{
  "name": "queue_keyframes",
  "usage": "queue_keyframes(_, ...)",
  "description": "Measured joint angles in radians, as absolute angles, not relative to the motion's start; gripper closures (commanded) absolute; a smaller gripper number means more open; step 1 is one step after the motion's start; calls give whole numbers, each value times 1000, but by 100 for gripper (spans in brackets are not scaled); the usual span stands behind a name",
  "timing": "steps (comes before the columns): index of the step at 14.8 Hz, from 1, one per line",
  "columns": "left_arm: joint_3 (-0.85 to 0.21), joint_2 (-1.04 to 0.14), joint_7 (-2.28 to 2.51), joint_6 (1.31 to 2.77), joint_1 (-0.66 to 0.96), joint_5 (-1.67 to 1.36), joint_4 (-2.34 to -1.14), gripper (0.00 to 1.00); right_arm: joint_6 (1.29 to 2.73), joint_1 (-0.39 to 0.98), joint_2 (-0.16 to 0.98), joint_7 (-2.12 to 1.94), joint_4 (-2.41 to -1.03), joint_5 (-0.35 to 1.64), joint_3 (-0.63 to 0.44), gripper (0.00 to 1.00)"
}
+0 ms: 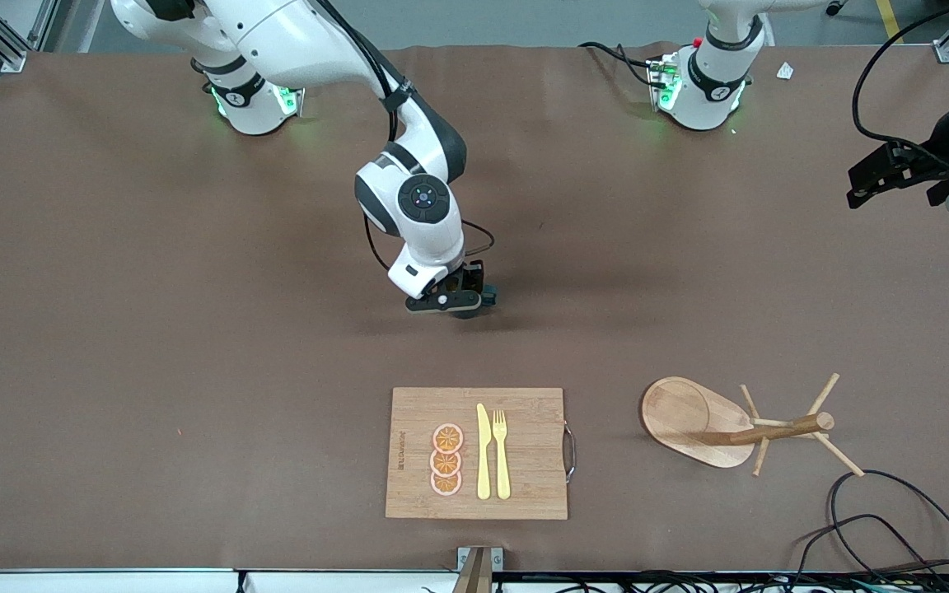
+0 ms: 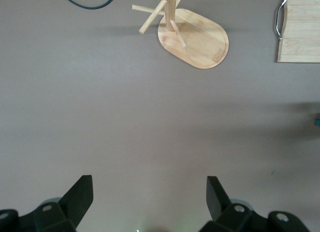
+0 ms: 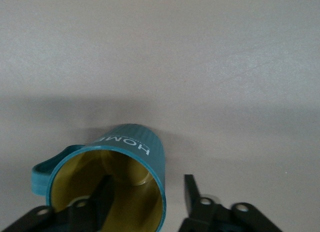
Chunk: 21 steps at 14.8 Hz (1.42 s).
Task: Transfer cup from left to right arm and place
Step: 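Lift the mug with the right gripper and carry it sideways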
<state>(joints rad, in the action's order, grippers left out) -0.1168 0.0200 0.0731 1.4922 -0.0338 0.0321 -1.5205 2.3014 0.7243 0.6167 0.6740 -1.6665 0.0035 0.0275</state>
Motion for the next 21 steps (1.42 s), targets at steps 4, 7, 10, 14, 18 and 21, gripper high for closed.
queue_keyframes(4,-118,22,71,1495,-35,32,-1526,0,2298,724,617,688,-1669,4,27,100)
queue_keyframes(7,-118,22,71,1502,-35,32,-1527,0,2297,725,621,700,-1672,4,28,100)
queue_keyframes(10,-115,22,71,1503,-36,32,-1528,0,2281,723,619,700,-1670,4,26,100)
queue_keyframes(14,-114,22,71,1504,-38,32,-1531,0,2146,686,557,691,-1655,4,17,100)
queue_keyframes(18,-116,22,71,1506,-38,32,-1532,0,1974,589,390,582,-1657,2,14,100)
queue_keyframes(21,-115,22,71,1507,-39,32,-1532,0,1930,492,275,330,-1737,-3,9,100)
